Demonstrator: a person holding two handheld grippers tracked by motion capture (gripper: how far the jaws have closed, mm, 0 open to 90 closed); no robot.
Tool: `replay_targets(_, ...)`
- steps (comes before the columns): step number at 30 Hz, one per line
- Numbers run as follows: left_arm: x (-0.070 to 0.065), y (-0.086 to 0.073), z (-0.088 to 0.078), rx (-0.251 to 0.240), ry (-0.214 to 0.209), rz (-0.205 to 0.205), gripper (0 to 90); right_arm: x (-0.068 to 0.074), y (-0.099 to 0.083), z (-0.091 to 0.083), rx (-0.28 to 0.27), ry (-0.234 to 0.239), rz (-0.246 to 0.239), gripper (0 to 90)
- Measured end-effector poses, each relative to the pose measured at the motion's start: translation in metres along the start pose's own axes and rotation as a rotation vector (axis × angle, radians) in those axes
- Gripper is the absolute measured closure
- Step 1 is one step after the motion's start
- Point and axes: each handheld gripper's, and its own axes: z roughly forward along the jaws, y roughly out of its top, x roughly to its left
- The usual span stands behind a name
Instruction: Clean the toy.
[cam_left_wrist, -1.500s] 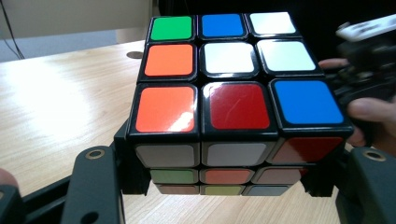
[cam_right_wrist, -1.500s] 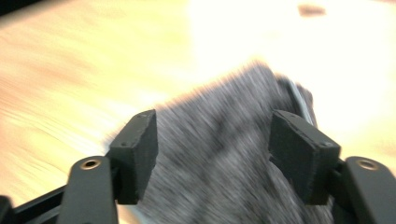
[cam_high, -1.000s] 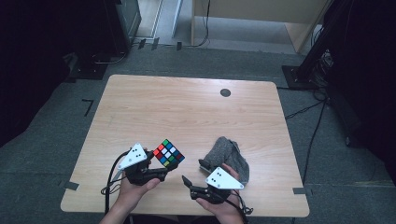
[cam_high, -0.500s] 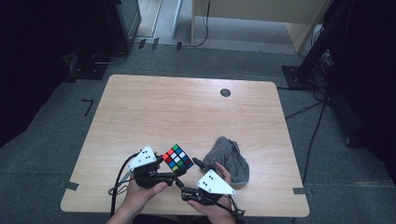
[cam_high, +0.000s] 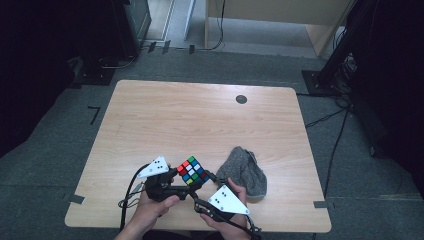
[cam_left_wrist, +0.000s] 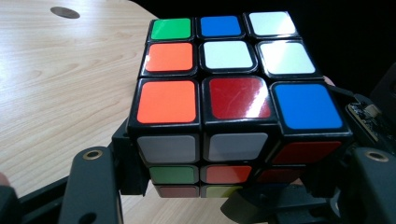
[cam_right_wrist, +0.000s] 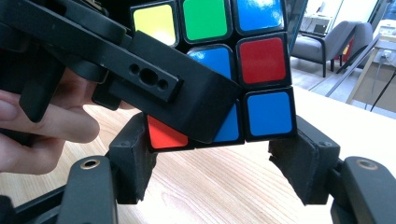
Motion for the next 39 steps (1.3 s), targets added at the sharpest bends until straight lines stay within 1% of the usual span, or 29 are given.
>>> replay_targets(3,0.001,0.001,-0.001,-0.005,-0.007,-0.01,30.1,-0.001,0.0,-0.001,0.011,0.004,-0.003,34.2)
replay_targets(6,0.003,0.003,-0.004,-0.02,-0.011,-0.01,28.2,0.0,-0.002,-0.001,0.03,0.015,-0.012,34.2)
replay_targets(8,0.004,0.005,-0.008,-0.036,-0.012,-0.012,27.9,0.0,-0.002,0.0,0.043,0.012,-0.017,34.2)
replay_targets(10,0.006,0.007,-0.012,-0.054,-0.004,-0.012,27.7,-0.002,-0.002,-0.001,0.052,0.012,-0.01,34.3)
replay_targets(12,0.007,0.009,-0.016,-0.072,-0.005,-0.019,27.7,-0.004,-0.003,-0.001,0.071,-0.001,-0.001,34.3)
replay_targets(15,0.011,0.012,-0.025,-0.103,0.001,-0.011,27.5,-0.01,-0.005,-0.002,0.091,-0.004,0.022,34.3)
replay_targets(16,0.013,0.013,-0.028,-0.114,-0.007,0.001,27.4,-0.012,-0.005,-0.002,0.096,-0.008,0.03,34.3)
replay_targets(18,0.014,0.013,-0.032,-0.121,-0.01,0.037,27.5,-0.017,-0.004,-0.004,0.105,-0.011,0.048,34.3)
replay_targets(19,0.015,0.012,-0.034,-0.112,0.007,0.088,27.4,-0.019,-0.004,-0.005,0.11,-0.014,0.058,34.3)
replay_targets(20,0.016,0.011,-0.034,-0.105,0.018,0.11,26.9,-0.025,-0.003,-0.008,0.115,-0.021,0.078,34.3)
replay_targets(22,0.019,0.008,-0.034,-0.089,0.018,0.144,26.4,-0.031,-0.001,-0.011,0.121,-0.031,0.101,34.3)
replay_targets(24,0.022,0.002,-0.032,-0.074,0.034,0.194,27.2,-0.037,0.002,-0.015,0.127,-0.036,0.123,34.3)
replay_targets(26,0.022,-0.002,-0.029,-0.062,0.051,0.241,28.8,-0.043,0.006,-0.019,0.132,-0.027,0.146,34.3)
replay_targets(28,0.02,-0.01,-0.024,-0.046,0.085,0.312,29.3,-0.046,0.009,-0.022,0.141,-0.017,0.155,34.3)
replay_targets(29,0.02,-0.012,-0.022,-0.043,0.083,0.332,29.1,-0.049,0.012,-0.024,0.142,0.0,0.167,34.3)
replay_targets(30,0.019,-0.014,-0.021,-0.041,0.077,0.351,28.5,-0.049,0.014,-0.025,0.145,0.008,0.176,34.3)
replay_targets(32,0.017,-0.019,-0.015,-0.021,0.09,0.399,26.7,-0.05,0.017,-0.027,0.153,0.023,0.189,34.3)
replay_targets(34,0.015,-0.022,-0.011,-0.009,0.116,0.438,25.0,-0.049,0.02,-0.027,0.164,0.047,0.208,34.3)
replay_targets(36,0.012,-0.025,-0.008,0.01,0.153,0.483,24.3,-0.047,0.022,-0.026,0.178,0.063,0.222,34.3)
replay_targets(37,0.011,-0.026,-0.006,0.016,0.165,0.498,23.4,-0.046,0.022,-0.026,0.189,0.069,0.23,34.2)
replay_targets(39,0.011,-0.028,-0.005,0.03,0.179,0.518,22.0,-0.042,0.023,-0.024,0.208,0.065,0.245,34.2)
